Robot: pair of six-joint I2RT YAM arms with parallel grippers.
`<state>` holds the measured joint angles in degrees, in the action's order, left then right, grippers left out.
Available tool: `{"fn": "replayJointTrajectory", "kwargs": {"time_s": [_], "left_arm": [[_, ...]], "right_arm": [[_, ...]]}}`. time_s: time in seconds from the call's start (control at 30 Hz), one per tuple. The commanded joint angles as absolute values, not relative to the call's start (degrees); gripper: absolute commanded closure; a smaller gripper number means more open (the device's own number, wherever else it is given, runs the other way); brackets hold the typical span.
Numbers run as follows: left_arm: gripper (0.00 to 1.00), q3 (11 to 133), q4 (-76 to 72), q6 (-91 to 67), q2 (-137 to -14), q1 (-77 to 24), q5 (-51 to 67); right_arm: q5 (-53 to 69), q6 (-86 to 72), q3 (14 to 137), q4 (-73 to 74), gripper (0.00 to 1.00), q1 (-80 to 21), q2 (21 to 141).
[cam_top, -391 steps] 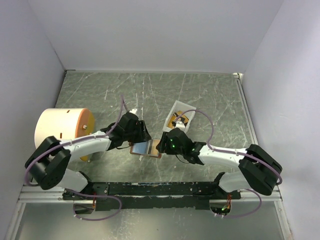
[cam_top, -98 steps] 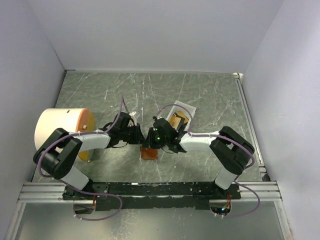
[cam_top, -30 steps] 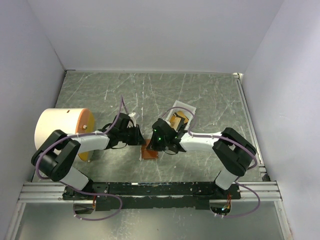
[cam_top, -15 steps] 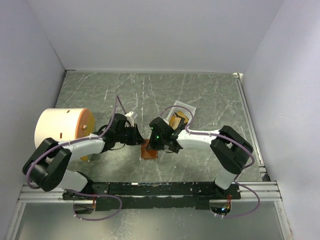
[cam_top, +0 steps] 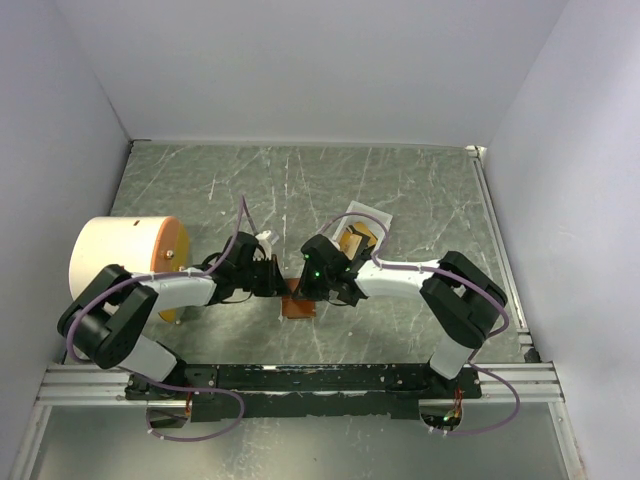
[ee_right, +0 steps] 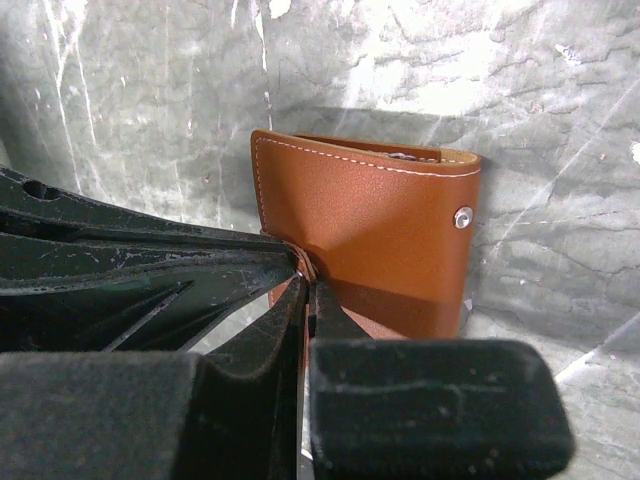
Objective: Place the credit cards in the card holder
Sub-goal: Close the card holder at the center of the board, then reset both arms
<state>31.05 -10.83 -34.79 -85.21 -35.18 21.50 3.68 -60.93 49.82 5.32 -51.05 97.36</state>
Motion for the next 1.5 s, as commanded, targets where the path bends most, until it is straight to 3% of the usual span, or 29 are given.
{"fn": "replayJointTrajectory", "kwargs": {"time_s": [0.0,0.5,0.53,0.67,0.8,0.93,1.07,1.1,1.13,1.17,1.23,1.47], "left_arm": [[0.93,31.5,-11.1,-34.4,-87.8,-36.8,21.9],[0.93,34.3,-1.7,-35.3,-86.4,-41.8,12.6],[0.93,35.1,-1.4,-35.4,-85.6,-41.8,12.6],[0.91,38.0,0.7,-35.7,-82.7,-41.8,12.5],[0.82,40.5,1.2,-35.5,-78.6,-41.8,11.0],[0.74,45.0,6.7,-34.1,-74.9,-41.8,6.6],[0.56,51.1,14.1,-31.7,-69.8,-41.8,2.7],[0.4,52.6,15.9,-31.1,-68.6,-41.8,2.0],[0.07,53.9,17.3,-30.4,-67.5,-41.8,1.3],[0.0,55.2,19.4,-29.7,-66.0,-41.8,0.3],[0.01,57.4,22.2,-28.7,-63.8,-41.8,-0.6],[0.01,59.9,26.4,-29.7,-53.8,-41.8,-3.8]], "right_arm": [[0.1,-60.0,46.0,11.7,1.0,-50.7,101.6],[1.4,-58.1,47.1,10.4,1.0,-49.5,99.0],[1.7,-57.5,47.6,10.1,0.99,-49.5,98.0],[1.8,-56.9,48.4,10.3,0.78,-49.5,93.0],[1.3,-53.8,48.6,9.5,0.63,-49.5,87.1],[-2.5,-48.2,47.2,10.2,0.62,-49.5,80.2],[-5.9,-43.7,44.6,9.8,0.47,-49.5,71.0],[-7.6,-43.3,44.6,10.6,0.36,-49.5,69.0],[-9.5,-43.2,44.9,12.8,0.28,-49.5,67.3],[-12.1,-42.9,45.4,14.6,0.21,-49.5,65.5],[-15.5,-41.9,46.5,17.7,0.01,-49.5,62.2],[-25.5,-41.7,48.3,25.6,0.0,-49.5,51.8]]}}
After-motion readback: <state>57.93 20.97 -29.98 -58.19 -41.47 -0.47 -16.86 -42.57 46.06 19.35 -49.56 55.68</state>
